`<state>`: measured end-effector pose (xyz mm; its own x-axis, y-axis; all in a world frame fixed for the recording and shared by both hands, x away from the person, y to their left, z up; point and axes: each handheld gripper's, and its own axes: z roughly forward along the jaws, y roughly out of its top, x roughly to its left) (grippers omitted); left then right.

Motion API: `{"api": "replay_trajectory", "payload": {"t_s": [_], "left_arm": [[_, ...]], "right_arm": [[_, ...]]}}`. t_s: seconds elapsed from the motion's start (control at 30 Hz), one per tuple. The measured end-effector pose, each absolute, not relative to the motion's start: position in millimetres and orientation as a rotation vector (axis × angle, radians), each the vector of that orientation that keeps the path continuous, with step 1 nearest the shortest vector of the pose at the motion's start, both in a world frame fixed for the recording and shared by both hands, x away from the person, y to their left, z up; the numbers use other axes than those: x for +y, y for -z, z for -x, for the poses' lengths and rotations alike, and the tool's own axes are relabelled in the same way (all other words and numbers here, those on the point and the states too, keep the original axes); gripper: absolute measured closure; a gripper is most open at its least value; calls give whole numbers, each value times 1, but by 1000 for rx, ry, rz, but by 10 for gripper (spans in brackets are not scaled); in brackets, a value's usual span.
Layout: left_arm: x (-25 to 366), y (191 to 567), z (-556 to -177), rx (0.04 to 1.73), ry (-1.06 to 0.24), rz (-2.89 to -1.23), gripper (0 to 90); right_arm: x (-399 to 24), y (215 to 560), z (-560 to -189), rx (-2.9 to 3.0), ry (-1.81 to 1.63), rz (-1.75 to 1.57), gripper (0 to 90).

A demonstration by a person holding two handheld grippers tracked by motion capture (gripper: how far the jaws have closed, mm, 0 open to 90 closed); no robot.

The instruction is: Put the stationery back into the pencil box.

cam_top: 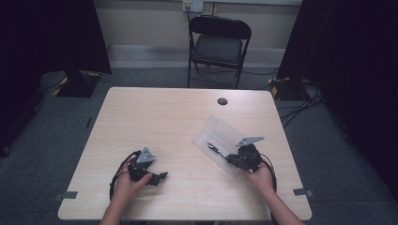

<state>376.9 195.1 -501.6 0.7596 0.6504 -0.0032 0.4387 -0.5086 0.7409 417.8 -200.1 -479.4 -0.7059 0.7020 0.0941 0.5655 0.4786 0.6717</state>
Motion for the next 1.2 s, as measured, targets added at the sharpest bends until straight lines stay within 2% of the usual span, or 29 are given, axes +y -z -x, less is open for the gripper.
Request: {"api": "replay_trajectory", "payload": {"t_s": [0.77,0.87,1.2], "left_arm": [[195,502,-377,811,-355,-2189,139],[195,501,-377,811,-355,-2191,139],[195,501,-377,811,-355,-2190,139]], "right_arm": [[-203,484,-416,2532,-1049,-1110,787],[-204,483,-415,2525,-1052,-1110,745],[-204,478,-414,2502,-1100,-1102,511]]}}
